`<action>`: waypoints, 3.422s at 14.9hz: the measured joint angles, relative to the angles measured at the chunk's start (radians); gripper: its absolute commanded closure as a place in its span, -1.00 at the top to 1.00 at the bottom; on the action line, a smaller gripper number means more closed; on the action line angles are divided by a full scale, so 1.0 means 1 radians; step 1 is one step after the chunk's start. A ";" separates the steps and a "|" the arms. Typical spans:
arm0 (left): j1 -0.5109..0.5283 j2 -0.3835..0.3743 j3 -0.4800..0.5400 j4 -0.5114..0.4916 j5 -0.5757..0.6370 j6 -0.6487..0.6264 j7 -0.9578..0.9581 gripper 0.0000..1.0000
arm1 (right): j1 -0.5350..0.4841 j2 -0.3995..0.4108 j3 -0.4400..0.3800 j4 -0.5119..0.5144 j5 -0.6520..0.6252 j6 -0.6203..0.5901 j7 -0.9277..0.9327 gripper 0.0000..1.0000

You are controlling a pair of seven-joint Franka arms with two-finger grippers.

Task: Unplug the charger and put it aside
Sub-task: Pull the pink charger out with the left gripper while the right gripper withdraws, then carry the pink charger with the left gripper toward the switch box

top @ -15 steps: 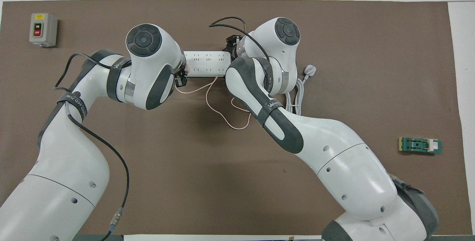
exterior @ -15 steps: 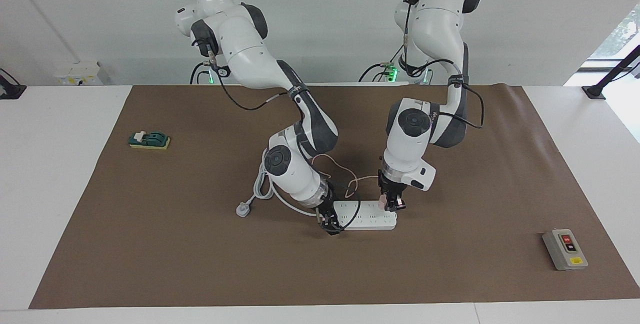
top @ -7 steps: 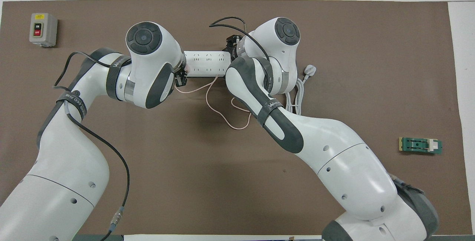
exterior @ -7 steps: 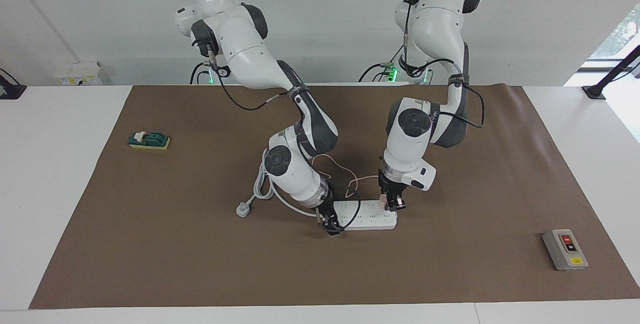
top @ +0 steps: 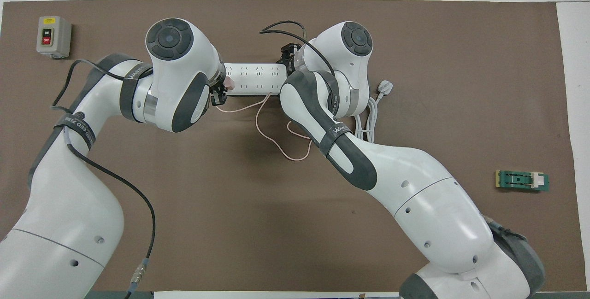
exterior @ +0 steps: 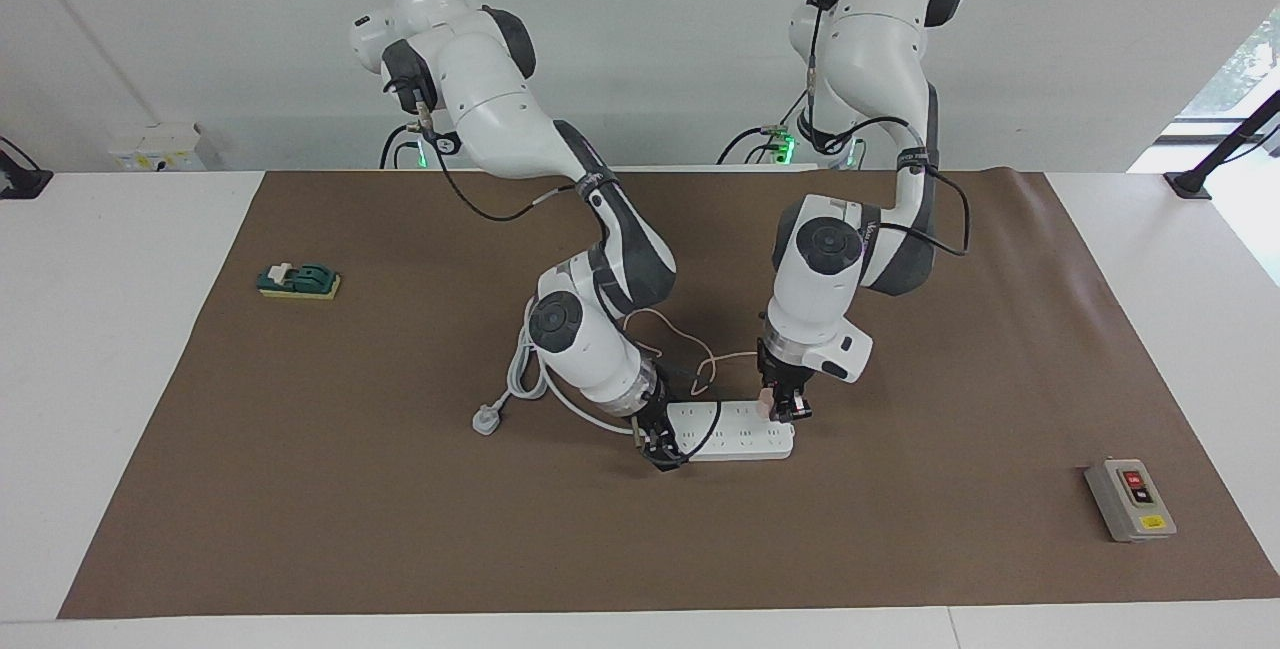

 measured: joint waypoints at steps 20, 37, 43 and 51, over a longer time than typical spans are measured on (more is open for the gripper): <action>0.061 -0.227 0.012 -0.017 -0.022 -0.384 0.863 -1.00 | -0.037 -0.092 -0.012 0.016 -0.019 -0.135 -0.010 1.00; 0.146 -0.239 0.008 -0.016 -0.150 -0.550 1.752 -1.00 | -0.288 -0.448 -0.017 0.001 -0.313 -0.681 -0.534 1.00; 0.146 -0.239 0.008 -0.016 -0.150 -0.550 1.819 -1.00 | -0.321 -0.517 -0.017 -0.010 -0.412 -0.747 -0.847 1.00; 0.146 -0.239 0.008 -0.016 -0.151 -0.550 1.822 -1.00 | -0.381 -0.606 -0.016 -0.050 -0.513 -0.761 -1.264 1.00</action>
